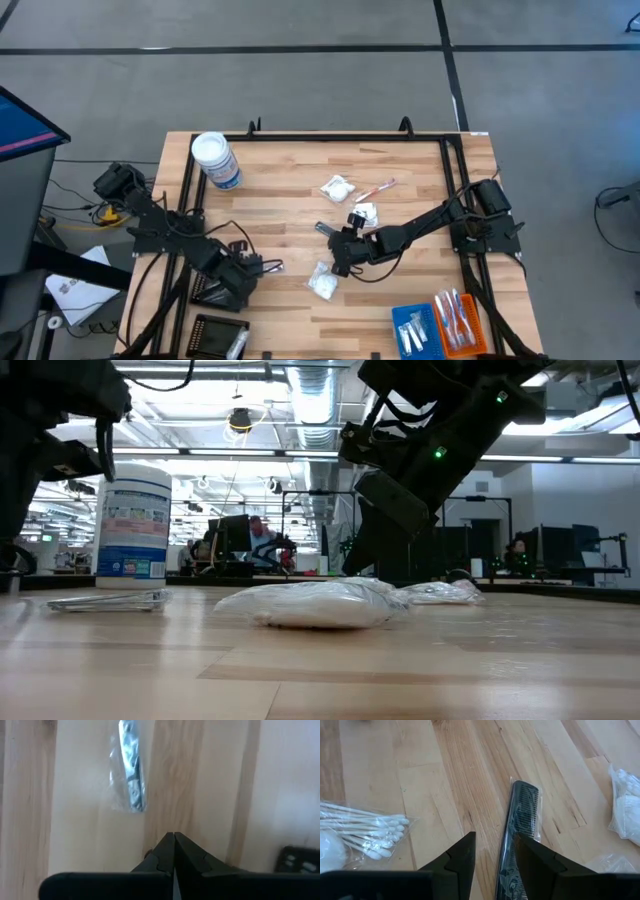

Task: Pick & Place Travel size toiletries
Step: Adjust the top black bin, then put the vanity pack into the bottom black bin

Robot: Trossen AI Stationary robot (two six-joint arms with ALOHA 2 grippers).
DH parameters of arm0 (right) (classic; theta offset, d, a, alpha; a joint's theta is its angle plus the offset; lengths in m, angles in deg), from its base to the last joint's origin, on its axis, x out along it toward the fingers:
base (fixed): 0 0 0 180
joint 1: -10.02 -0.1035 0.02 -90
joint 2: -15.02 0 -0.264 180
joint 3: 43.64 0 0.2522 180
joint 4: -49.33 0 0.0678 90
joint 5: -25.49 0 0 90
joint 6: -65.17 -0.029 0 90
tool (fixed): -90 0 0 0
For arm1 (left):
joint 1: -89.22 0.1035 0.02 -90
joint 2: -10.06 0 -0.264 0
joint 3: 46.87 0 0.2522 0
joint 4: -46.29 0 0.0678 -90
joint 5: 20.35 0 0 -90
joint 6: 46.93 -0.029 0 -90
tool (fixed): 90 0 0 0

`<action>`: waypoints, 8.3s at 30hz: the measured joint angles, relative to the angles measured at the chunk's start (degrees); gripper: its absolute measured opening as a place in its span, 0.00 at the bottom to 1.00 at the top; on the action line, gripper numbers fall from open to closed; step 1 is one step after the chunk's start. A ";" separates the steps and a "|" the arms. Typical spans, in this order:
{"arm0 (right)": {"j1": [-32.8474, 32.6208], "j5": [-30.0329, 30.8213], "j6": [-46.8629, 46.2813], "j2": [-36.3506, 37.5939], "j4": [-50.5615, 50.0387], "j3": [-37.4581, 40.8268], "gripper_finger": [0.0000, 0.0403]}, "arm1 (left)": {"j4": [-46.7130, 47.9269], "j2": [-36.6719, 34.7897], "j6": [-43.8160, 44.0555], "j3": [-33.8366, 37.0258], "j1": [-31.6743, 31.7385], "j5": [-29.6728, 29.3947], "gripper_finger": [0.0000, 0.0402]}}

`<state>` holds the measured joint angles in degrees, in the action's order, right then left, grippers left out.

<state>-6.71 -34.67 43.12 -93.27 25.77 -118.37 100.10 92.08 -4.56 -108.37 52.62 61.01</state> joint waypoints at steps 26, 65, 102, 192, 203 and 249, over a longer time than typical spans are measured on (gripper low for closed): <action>-0.65 -15.56 4.61 0.00 -0.50 0.00 0.30 | -10.35 -6.44 -6.96 0.04 -0.02 -8.37 0.00; 24.64 -15.55 12.06 23.41 -29.26 0.17 0.16 | -30.20 -7.82 -15.41 8.74 0.57 -30.79 0.00; 29.45 -29.88 4.00 3.09 -32.67 -0.20 0.22 | -37.78 -7.82 -17.96 11.34 1.81 -30.52 0.00; 23.66 -30.80 -0.28 2.37 -17.45 1.90 0.49 | -75.67 -7.65 -13.40 27.30 21.20 -8.93 0.39; 20.46 -27.59 1.20 9.57 -13.65 2.20 0.02 | -75.50 -7.65 -12.42 27.31 21.20 -9.99 0.39; -0.06 -7.49 16.65 22.64 15.28 1.92 0.00 | -111.59 -6.31 -14.31 32.61 30.16 8.14 0.61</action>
<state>-6.77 -42.16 59.78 -70.63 41.05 -116.45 -11.49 85.77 -18.87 -75.77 82.79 69.15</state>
